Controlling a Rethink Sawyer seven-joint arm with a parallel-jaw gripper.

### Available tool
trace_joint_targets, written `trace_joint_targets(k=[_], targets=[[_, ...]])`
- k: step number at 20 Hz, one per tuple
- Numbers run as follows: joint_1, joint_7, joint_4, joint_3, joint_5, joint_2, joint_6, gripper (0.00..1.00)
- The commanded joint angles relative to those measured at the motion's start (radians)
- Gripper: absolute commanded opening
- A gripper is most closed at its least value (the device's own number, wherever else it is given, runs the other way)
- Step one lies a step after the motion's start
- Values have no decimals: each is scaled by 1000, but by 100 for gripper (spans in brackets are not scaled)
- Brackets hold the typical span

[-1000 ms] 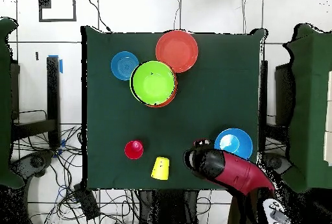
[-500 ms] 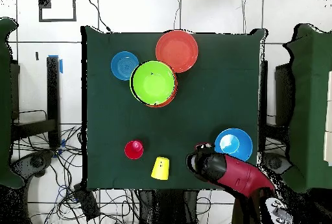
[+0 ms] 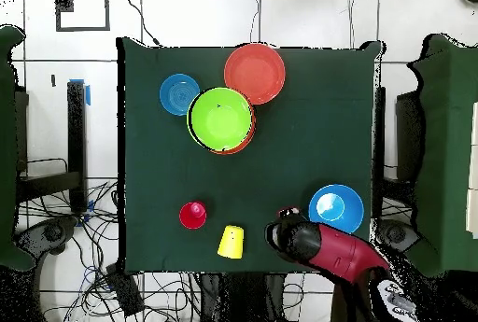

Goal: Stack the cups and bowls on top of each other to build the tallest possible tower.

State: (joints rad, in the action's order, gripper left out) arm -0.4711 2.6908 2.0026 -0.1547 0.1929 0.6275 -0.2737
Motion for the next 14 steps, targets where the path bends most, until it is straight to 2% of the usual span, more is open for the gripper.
trace_joint_targets(k=[1,14], targets=[[4,-1,22,114,45,-75,90,100],[-3,-1,-4,122,42,-128,131,100]])
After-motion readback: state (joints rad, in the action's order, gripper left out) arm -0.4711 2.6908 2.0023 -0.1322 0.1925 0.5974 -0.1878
